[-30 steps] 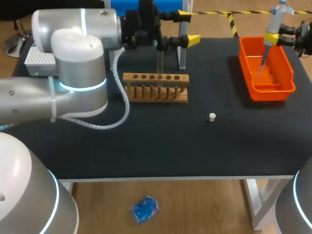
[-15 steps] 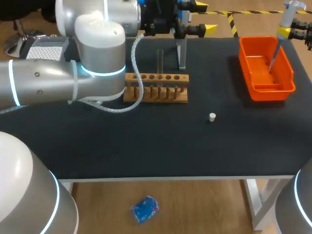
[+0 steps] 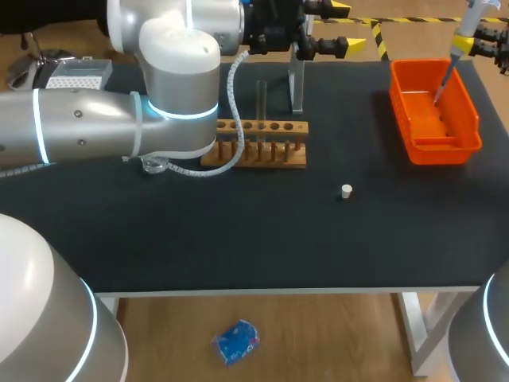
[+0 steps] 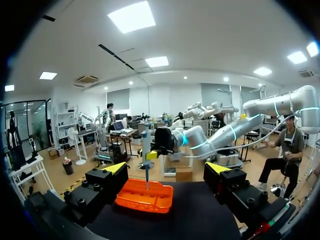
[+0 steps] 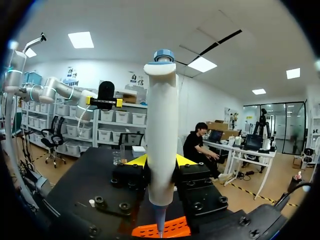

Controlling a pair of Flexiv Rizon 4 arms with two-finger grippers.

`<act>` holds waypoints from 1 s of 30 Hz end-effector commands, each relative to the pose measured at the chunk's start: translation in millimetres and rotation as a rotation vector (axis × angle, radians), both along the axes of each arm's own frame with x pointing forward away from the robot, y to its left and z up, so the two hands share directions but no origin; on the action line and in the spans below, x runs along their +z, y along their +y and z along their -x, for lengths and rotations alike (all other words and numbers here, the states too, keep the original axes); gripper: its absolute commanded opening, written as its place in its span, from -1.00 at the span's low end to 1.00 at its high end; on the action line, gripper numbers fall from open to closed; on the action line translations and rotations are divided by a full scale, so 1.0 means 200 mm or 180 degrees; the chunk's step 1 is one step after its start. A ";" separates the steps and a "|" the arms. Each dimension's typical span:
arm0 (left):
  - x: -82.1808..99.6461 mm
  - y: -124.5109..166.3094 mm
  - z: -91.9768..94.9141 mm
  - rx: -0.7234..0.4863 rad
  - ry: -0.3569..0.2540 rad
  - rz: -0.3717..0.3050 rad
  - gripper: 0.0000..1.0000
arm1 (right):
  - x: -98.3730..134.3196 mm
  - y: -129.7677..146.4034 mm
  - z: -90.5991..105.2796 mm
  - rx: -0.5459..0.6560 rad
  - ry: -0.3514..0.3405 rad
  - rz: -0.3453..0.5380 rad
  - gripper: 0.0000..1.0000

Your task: Invert the test tube, pick up the pipette, mount the tip to pipette, aspirate from beaker and dispense into the tube, eject the tip, return the pipette, and cap with the stopper.

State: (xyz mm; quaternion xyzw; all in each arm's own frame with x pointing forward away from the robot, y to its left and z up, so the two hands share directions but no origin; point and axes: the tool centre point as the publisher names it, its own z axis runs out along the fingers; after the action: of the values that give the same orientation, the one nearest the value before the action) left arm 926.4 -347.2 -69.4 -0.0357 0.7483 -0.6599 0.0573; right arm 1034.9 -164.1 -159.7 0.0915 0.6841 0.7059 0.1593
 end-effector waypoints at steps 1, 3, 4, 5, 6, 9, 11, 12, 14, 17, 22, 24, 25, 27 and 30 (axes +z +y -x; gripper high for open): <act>0.01 -0.01 -0.01 -0.0009 0.0006 -0.0022 1.00 | 0.00 -0.01 -0.01 0.0096 -0.0002 0.0007 -1.00; 0.01 -0.01 -0.01 -0.0009 0.0006 -0.0022 1.00 | 0.00 -0.01 -0.01 0.0096 -0.0002 0.0007 -1.00; 0.01 -0.01 -0.01 -0.0009 0.0006 -0.0022 1.00 | 0.00 -0.01 -0.01 0.0096 -0.0002 0.0007 -1.00; 0.01 -0.01 -0.01 -0.0009 0.0006 -0.0022 1.00 | 0.00 -0.01 -0.01 0.0096 -0.0002 0.0007 -1.00; 0.01 -0.01 -0.01 -0.0009 0.0006 -0.0022 1.00 | 0.00 -0.01 -0.01 0.0096 -0.0002 0.0007 -1.00; 0.01 -0.01 -0.01 -0.0009 0.0006 -0.0022 1.00 | 0.00 -0.01 -0.01 0.0096 -0.0002 0.0007 -1.00; 0.01 -0.01 -0.01 -0.0009 0.0006 -0.0022 1.00 | 0.00 -0.01 -0.01 0.0096 -0.0002 0.0007 -1.00; 0.01 -0.01 -0.01 -0.0009 0.0006 -0.0022 1.00 | 0.00 -0.01 -0.01 0.0096 -0.0002 0.0007 -1.00; 0.01 -0.01 -0.01 -0.0009 0.0006 -0.0022 1.00 | 0.00 -0.01 -0.01 0.0096 -0.0002 0.0007 -1.00; 0.01 -0.01 -0.01 -0.0009 0.0006 -0.0022 1.00 | 0.00 -0.01 -0.01 0.0096 -0.0002 0.0007 -1.00; 0.03 -0.03 -0.06 0.0057 -0.0050 0.0003 1.00 | 0.00 -0.01 -0.01 0.0096 -0.0002 0.0007 -1.00; 0.04 -0.07 -0.09 0.0090 -0.0012 -0.0037 1.00 | 0.00 -0.01 -0.01 0.0096 -0.0002 0.0007 -1.00; 0.04 -0.09 -0.11 0.0152 0.0096 -0.0012 1.00 | 0.00 -0.01 -0.01 0.0096 -0.0002 0.0007 -1.00; 0.06 -0.14 -0.16 0.0259 0.0110 -0.0091 1.00 | 0.00 -0.01 -0.01 0.0096 -0.0002 0.0007 -1.00; 0.09 -0.22 -0.22 0.0394 0.0173 -0.0168 1.00 | 0.00 -0.01 -0.01 0.0096 -0.0002 0.0007 -1.00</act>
State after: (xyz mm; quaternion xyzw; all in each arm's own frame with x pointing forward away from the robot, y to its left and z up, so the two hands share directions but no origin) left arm 959.9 -355.8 -59.4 -0.0892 0.7498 -0.6518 0.0700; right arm 1036.8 -165.5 -159.7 0.0825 0.6860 0.7071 0.1502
